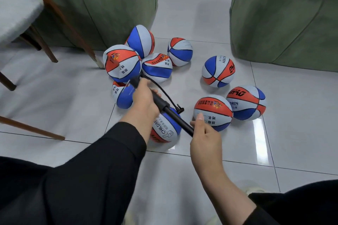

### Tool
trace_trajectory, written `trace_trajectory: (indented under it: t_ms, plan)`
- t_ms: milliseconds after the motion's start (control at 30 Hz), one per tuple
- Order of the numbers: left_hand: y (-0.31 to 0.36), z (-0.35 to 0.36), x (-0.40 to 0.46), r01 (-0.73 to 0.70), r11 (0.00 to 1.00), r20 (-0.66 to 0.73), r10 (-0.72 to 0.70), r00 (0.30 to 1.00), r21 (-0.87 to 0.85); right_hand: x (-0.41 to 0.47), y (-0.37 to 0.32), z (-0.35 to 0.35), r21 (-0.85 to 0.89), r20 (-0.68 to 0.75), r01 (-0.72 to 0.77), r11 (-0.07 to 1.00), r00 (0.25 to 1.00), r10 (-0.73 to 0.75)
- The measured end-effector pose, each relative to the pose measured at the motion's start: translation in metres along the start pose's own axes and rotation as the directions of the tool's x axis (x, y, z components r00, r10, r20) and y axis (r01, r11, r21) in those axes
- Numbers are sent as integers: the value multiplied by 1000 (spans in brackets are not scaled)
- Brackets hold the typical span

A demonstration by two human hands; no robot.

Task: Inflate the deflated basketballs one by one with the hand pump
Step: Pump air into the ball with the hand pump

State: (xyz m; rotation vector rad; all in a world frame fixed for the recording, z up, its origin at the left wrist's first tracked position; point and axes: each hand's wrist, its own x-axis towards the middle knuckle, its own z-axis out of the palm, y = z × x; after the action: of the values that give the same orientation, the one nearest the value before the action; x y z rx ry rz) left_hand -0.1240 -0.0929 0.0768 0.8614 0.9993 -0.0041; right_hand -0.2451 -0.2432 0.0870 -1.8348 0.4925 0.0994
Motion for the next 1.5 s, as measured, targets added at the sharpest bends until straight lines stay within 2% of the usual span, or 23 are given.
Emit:
trace_trajectory:
  t_ms: [200, 367, 600, 800, 967, 1133, 1233, 1300, 1500]
  plan:
    - [20, -9, 19, -9, 999, 14, 10, 1000, -34, -7, 1, -3, -17, 12, 27, 1000, 1000, -26]
    - [2, -3, 5, -3, 1000, 4, 3, 1000, -27, -3, 2, -3, 9, -49, 27, 1000, 998, -26]
    - [-34, 10, -25, -19, 1000, 51, 19, 999, 5, 8, 7, 8, 25, -49, 2, 1000, 999, 0]
    - [-69, 3, -35, 0, 999, 4, 0, 1000, -34, 20, 18, 22, -49, -3, -18, 999, 1000, 17]
    - [-64, -12, -23, 65, 996, -5, -65, 998, -59, 25, 22, 34, -126, 108, 20, 992, 994, -6]
    - [-49, -26, -4, -33, 993, -37, 38, 999, 113, 29, 29, 41, -186, 253, -18, 982, 965, 66]
    - [-43, -34, 10, -105, 970, -27, 113, 993, 218, 42, 41, 39, -178, 167, 32, 983, 986, -2]
    - [-41, -36, 15, -118, 957, -1, 123, 992, 265, 59, 51, 38, -210, 134, 10, 978, 991, 19]
    - [-52, -42, 26, -169, 905, 33, 169, 985, 390, 100, 77, 39, -311, 222, -87, 946, 962, 162]
